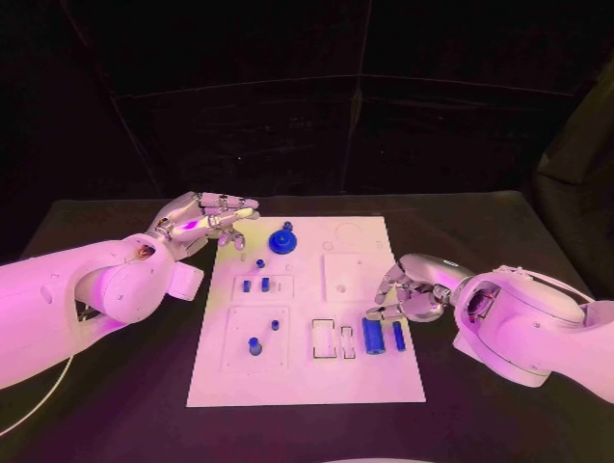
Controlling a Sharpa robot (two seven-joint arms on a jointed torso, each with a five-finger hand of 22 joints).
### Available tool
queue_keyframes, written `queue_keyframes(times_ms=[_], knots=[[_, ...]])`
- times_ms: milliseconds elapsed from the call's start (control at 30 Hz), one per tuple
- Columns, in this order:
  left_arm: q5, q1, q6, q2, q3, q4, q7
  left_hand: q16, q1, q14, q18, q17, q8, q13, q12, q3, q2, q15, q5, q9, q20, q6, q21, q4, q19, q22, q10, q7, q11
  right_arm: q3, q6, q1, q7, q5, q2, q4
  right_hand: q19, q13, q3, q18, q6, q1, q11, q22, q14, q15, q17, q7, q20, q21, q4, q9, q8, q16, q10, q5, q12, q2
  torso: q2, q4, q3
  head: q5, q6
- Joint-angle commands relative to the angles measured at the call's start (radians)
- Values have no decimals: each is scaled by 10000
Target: Assemble the parts on the task board
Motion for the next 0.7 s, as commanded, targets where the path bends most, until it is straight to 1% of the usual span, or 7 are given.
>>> queue_keyframes(times_ms=[33, 100, 267, 367, 400, 533, 700], knots=[[35, 11, 47, -12, -1, 32, 126, 16, -112, -40, 127, 10, 62, -14, 61, -15, 4, 5, 15, -10, 23, -73, -59, 28, -29, -13, -76, 6, 6, -103, 543, -23, -857, -817, 14, 65, 63, 122, -79, -87, -100, -171, 8, 13, 330, -23, 26, 10, 35, 47, -4, 49, 84, 37, -69, -60, 69, -2, 0, -6, 8, -15, -22], [35, 10, 48, -17, -5, 36, 128, 16, -112, -40, 127, 10, 62, -14, 61, -15, 4, 5, 15, -10, 23, -73, -59, 28, -29, -13, -76, 6, 6, -174, 709, -33, -955, -963, 19, 60, 51, 247, -129, -85, -148, -394, 14, 5, 323, -20, 23, 9, 40, 42, 5, 111, 150, 33, -98, -72, 114, -9, 2, 16, 2, -41, -33], [35, 6, 47, -34, -13, 40, 127, 16, -112, -40, 127, 10, 62, -14, 61, -15, 4, 5, 15, -10, 23, -73, -59, 28, -29, -13, -76, 6, 6, -239, 989, -45, -1057, -1170, 78, -1, 65, 559, -158, -91, -149, -705, -2, 45, 335, -27, 129, -14, 38, 61, 4, 254, 310, 85, -77, -112, 315, -18, 2, 2, 9, -39, -47], [35, 5, 49, -46, -17, 45, 125, 16, -112, -40, 127, 10, 62, -14, 61, -15, 4, 5, 15, -10, 23, -73, -59, 28, -29, -13, -76, 6, 6, -260, 1164, -51, -1113, -1347, 106, -37, 69, 686, -162, -94, -173, -864, -10, 62, 337, -31, 169, -22, 34, 68, 7, 339, 390, 103, -80, -180, 375, -58, 10, 24, 1, -45, -72], [35, 4, 50, -49, -19, 45, 124, 16, -112, -40, 127, 10, 62, -14, 61, -15, 4, 5, 15, -10, 23, -73, -59, 28, -29, -13, -76, 6, 6, -265, 1210, -53, -1128, -1409, 117, -48, 70, 713, -164, -95, -185, -926, -10, 67, 338, -32, 182, -24, 33, 70, 8, 367, 415, 108, -87, -214, 378, -76, 8, 24, -3, -50, -72], [35, 1, 54, -57, -23, 42, 123, 16, -112, -40, 127, 10, 62, -14, 61, -15, 4, 5, 15, -10, 23, -73, -59, 28, -29, -13, -76, 6, 6, -276, 1311, -69, -1163, -1555, 197, -86, 77, 792, -144, -99, -202, -1069, -13, 88, 341, -35, 219, -32, 31, 80, 9, 445, 487, 125, -99, -269, 396, -96, -2, 16, 2, -36, -92], [35, -2, 58, -69, -27, 37, 118, 16, -112, -40, 127, 10, 62, -14, 61, -15, 4, 5, 15, -10, 23, -73, -59, 28, -29, -13, -76, 6, 6, -281, 1318, -169, -1169, -1607, 383, -131, 96, 904, -112, -106, -183, -1081, -24, 124, 349, -40, 273, -46, 28, 98, 0, 496, 542, 151, -69, -256, 485, -91, 13, 12, -4, -17, -109]])
